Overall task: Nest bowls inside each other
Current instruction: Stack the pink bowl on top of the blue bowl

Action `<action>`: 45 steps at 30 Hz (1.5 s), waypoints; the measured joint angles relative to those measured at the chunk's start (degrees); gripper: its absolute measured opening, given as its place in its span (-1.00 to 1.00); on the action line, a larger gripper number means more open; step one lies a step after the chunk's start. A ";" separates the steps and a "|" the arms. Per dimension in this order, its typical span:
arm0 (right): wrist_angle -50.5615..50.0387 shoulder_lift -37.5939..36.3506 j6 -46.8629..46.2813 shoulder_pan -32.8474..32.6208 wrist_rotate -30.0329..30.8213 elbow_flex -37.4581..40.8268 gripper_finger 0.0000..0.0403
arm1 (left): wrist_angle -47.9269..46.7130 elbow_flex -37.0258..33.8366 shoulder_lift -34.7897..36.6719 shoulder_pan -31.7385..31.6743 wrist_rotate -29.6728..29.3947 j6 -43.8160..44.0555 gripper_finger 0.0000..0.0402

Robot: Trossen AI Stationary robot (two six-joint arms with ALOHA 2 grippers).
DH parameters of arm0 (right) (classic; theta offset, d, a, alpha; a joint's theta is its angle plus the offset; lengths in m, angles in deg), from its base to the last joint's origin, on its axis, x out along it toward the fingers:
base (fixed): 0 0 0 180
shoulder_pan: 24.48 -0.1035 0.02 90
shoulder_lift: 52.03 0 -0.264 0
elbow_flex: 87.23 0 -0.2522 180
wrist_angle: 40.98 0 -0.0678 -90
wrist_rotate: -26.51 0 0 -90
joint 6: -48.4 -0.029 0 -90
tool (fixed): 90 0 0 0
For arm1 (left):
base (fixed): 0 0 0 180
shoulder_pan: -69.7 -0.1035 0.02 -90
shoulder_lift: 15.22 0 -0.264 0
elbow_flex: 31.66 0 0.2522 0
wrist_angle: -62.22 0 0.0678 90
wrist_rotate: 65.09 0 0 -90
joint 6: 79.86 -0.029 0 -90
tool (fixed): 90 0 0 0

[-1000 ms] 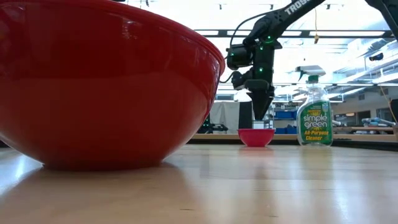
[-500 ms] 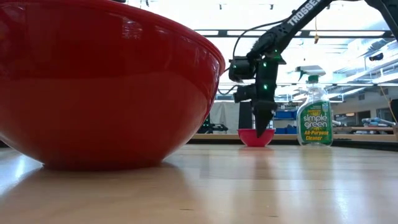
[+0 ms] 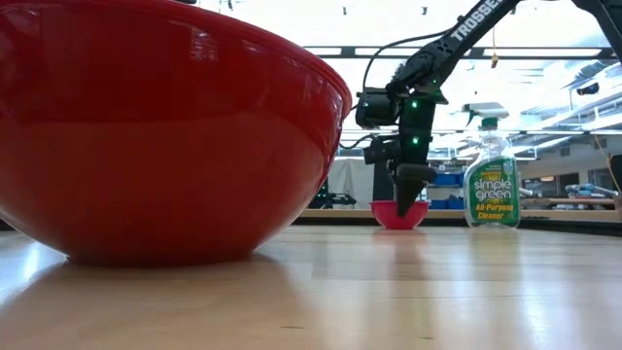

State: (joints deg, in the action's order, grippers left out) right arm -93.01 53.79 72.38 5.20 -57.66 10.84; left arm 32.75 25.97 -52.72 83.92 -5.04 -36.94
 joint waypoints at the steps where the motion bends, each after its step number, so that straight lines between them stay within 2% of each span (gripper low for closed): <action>1: 0.03 -0.06 -0.02 -0.38 -0.11 -0.02 -0.88 | 0.00 0.00 0.00 0.00 0.10 0.00 -0.24; 4: -0.46 -0.14 -0.21 -2.65 -0.97 -0.07 -0.89 | 0.00 0.00 0.00 0.00 0.12 0.00 -0.24; 9: -3.11 -0.53 -0.10 -10.06 -0.40 -1.34 -0.80 | 0.00 0.00 0.00 0.00 0.11 0.00 -0.24; 15: -8.72 -2.59 -0.20 -19.84 -0.75 -9.10 -0.89 | 0.02 0.00 0.00 0.00 0.12 0.44 -0.24; 20: -9.17 -2.86 -0.41 -27.30 -0.73 -16.97 -0.86 | 0.02 0.00 0.00 0.00 0.12 0.44 -0.24; 28: 0.09 -2.86 -4.04 -38.06 0.33 -24.62 -0.83 | 0.02 0.00 0.01 0.00 0.12 1.70 -0.24; 36: 7.74 -1.79 -12.23 -45.96 0.78 -24.80 -0.83 | 0.02 0.00 0.00 0.00 0.10 4.34 -0.24; 45: 16.86 5.88 -18.98 -51.84 3.36 -24.77 -0.83 | 1.32 -0.03 -1.03 1.07 1.61 5.87 -0.24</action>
State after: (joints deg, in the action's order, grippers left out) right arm -76.16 59.67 53.40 -46.64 -54.30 -13.93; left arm 34.08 25.95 -53.75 84.99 -3.43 -31.07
